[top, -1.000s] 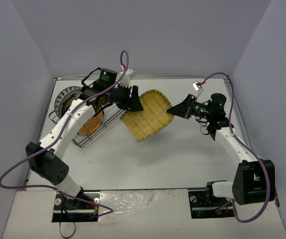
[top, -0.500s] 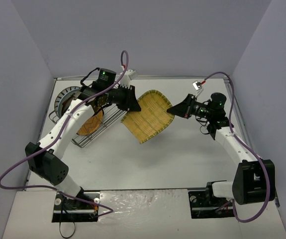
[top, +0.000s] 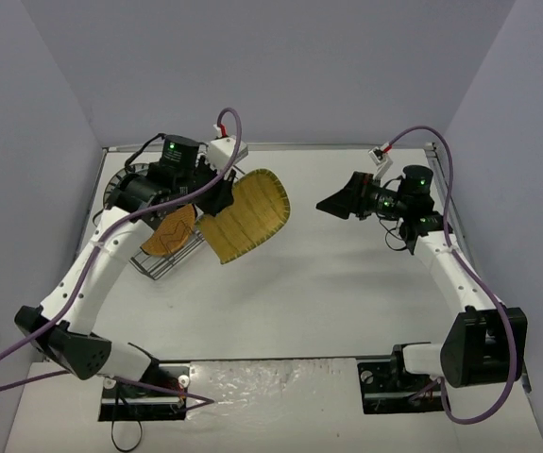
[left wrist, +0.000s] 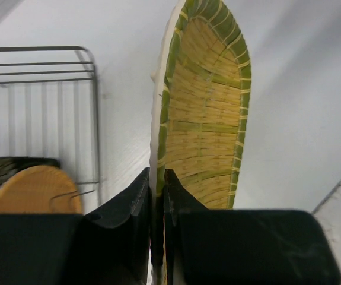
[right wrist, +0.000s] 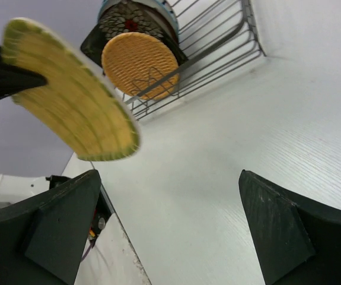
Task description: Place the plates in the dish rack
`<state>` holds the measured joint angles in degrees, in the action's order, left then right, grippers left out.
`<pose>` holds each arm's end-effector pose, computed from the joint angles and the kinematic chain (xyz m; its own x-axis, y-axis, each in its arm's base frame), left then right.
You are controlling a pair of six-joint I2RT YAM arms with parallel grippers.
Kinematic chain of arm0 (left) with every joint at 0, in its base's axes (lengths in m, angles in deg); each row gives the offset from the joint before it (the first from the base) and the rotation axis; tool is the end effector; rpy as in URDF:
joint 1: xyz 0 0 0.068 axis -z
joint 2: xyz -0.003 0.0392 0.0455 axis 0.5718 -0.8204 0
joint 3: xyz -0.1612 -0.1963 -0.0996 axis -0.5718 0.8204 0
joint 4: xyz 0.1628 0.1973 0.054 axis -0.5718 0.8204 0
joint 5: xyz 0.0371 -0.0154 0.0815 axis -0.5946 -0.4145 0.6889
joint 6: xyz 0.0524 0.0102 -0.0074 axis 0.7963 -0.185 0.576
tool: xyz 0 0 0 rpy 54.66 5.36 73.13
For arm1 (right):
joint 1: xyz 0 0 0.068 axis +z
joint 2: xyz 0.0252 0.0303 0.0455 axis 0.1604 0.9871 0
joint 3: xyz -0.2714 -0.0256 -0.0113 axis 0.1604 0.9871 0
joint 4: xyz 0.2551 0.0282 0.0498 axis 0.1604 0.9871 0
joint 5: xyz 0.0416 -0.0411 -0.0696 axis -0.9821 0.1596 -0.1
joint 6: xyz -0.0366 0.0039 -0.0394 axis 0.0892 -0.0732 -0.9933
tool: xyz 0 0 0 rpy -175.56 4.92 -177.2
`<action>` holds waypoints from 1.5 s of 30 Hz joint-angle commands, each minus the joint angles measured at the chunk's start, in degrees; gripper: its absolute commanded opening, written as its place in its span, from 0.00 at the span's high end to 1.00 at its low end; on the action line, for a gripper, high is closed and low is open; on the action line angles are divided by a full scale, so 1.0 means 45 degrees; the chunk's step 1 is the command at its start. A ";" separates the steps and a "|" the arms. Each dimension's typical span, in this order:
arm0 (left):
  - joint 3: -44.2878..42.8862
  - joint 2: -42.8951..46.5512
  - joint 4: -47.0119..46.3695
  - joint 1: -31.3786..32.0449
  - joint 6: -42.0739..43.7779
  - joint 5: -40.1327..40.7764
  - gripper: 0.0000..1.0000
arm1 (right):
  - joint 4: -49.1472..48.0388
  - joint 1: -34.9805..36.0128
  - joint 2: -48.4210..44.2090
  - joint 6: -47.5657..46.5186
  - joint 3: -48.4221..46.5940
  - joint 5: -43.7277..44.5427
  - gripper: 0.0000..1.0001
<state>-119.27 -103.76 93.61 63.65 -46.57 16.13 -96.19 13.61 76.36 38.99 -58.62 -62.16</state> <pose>0.2528 -0.1536 0.4364 -0.4046 0.3020 -0.8632 0.7516 0.6475 -0.1258 0.2863 0.0525 0.3299 -0.4931 0.1977 -0.8472 -0.7458 0.4053 0.5286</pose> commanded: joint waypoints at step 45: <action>0.6462 0.2724 -0.7949 -0.3504 0.7374 0.4722 1.00 | 0.0853 -0.1325 -0.0975 -0.0226 0.0149 0.2353 0.00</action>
<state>-87.49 -94.01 65.45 48.56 -16.33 38.43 -89.58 7.80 72.00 38.69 -57.00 -51.02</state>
